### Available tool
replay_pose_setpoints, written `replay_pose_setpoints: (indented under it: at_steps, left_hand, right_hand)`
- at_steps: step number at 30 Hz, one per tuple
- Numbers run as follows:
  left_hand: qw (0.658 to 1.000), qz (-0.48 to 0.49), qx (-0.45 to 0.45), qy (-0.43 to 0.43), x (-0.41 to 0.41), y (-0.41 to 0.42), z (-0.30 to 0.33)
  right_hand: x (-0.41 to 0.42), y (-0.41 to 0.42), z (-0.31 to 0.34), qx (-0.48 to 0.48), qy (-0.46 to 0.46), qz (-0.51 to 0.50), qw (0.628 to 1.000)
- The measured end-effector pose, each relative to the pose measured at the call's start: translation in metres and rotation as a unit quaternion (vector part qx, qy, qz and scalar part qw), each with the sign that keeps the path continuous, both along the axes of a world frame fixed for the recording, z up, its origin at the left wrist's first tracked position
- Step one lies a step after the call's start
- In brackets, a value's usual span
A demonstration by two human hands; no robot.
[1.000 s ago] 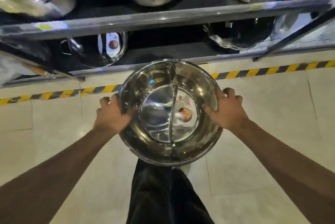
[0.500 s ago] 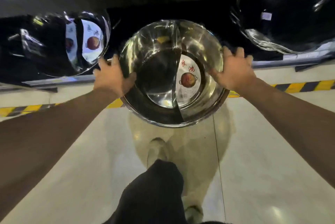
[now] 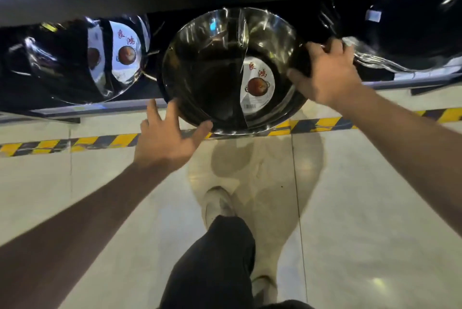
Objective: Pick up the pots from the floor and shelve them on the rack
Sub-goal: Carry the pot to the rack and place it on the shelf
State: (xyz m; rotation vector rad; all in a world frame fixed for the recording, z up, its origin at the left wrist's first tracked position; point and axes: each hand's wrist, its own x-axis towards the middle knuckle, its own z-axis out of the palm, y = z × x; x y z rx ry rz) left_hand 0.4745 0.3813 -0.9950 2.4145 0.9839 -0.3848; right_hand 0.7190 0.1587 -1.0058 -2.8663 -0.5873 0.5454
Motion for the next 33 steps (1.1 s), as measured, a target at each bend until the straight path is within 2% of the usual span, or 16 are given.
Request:
replay_pose_setpoints:
  at_steps: [2, 6, 11, 14, 17, 19, 22, 24, 26, 28, 33]
  left_hand:
    - [1.000, -0.002, -0.025, 0.011, -0.010, -0.009, -0.001]
    - [0.999, -0.021, -0.033, -0.022, -0.005, -0.014, -0.017]
    - [0.999, -0.026, -0.011, -0.024, 0.039, 0.009, -0.043]
    - [0.999, -0.019, -0.025, -0.032, 0.070, 0.025, -0.049]
    - [0.999, -0.044, -0.004, 0.032, 0.088, 0.043, -0.056]
    - [0.996, -0.063, -0.023, 0.060, 0.091, 0.049, -0.058]
    - [0.993, -0.072, -0.049, 0.077, 0.087, 0.048, -0.059]
    - [0.990, -0.107, 0.021, 0.087, 0.078, 0.044, -0.057]
    - [0.975, -0.181, 0.101, 0.081, 0.067, 0.044, -0.061]
    - [0.960, -0.237, 0.114, 0.094, 0.056, 0.047, -0.068]
    - [0.957, -0.242, 0.112, 0.113, 0.044, 0.039, -0.076]
  right_hand:
    - [-0.039, -0.008, 0.012, 0.022, -0.028, -0.003, 0.999]
    - [-0.097, -0.014, 0.003, 0.006, 0.009, 0.074, 0.997]
    - [-0.068, 0.009, -0.027, 0.000, -0.022, 0.032, 0.999]
    - [-0.040, 0.029, -0.033, -0.013, -0.018, 0.044, 0.999]
    - [-0.024, 0.043, -0.038, -0.055, 0.009, 0.048, 0.997]
    - [-0.021, 0.047, -0.038, -0.083, 0.033, 0.055, 0.995]
    - [-0.037, 0.050, -0.035, -0.075, 0.034, 0.017, 0.996]
    - [-0.058, 0.049, -0.036, -0.058, 0.053, -0.013, 0.997]
    - [-0.077, 0.048, -0.039, -0.053, 0.101, -0.008, 0.993]
    - [-0.087, 0.048, -0.046, -0.048, 0.120, 0.015, 0.991]
    - [-0.075, 0.054, -0.058, -0.084, 0.107, 0.031, 0.990]
